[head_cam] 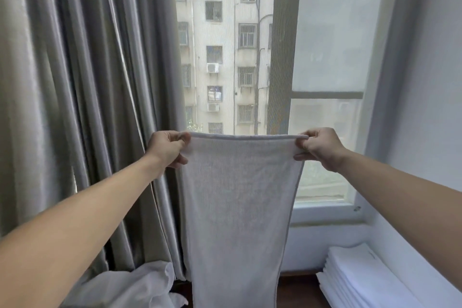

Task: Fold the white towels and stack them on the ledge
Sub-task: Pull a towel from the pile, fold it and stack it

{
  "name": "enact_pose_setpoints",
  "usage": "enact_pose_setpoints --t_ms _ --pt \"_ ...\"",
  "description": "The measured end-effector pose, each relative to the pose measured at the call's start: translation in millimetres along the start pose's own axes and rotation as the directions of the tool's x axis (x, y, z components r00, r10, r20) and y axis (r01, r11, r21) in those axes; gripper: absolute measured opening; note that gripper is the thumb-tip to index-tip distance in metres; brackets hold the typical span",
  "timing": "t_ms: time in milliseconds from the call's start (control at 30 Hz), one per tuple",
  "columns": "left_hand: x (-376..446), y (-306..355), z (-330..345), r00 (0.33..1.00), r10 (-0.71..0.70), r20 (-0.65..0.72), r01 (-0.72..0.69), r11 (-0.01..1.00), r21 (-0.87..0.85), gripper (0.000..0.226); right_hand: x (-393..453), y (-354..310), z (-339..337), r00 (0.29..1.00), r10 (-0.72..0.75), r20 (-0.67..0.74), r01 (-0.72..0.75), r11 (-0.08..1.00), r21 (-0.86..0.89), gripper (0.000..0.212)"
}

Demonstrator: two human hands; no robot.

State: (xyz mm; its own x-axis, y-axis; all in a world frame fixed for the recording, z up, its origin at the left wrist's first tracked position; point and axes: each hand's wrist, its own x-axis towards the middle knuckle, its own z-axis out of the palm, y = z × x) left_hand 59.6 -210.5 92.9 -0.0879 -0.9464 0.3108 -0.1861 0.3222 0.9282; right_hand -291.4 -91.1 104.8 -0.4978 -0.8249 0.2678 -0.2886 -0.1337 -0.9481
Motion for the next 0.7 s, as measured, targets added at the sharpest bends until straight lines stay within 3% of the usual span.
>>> enact_pose_setpoints --t_ms 133,267,367,533,700 --pt "18 -6 3 0.999 -0.034 -0.042 0.034 0.999 0.007 0.022 13 6 1 0.994 0.091 -0.06 -0.087 0.994 0.064 0.017" --pt "31 -6 5 0.996 -0.07 0.061 0.065 0.995 0.082 0.023 24 3 9 0.992 0.118 -0.05 -0.116 0.993 0.033 0.022" --pt "36 4 8 0.994 -0.082 0.066 0.077 0.994 0.076 0.019 37 -8 17 0.992 0.067 -0.106 -0.061 0.997 0.057 0.027" --pt "36 32 12 1.0 0.02 -0.004 -0.02 1.0 -0.013 0.02 53 -37 13 0.973 -0.066 -0.223 0.085 0.994 0.074 0.02" --pt "6 50 6 0.998 0.06 -0.013 -0.06 0.998 0.022 0.02 36 -44 -6 0.962 -0.14 -0.234 0.156 0.986 0.055 0.014"
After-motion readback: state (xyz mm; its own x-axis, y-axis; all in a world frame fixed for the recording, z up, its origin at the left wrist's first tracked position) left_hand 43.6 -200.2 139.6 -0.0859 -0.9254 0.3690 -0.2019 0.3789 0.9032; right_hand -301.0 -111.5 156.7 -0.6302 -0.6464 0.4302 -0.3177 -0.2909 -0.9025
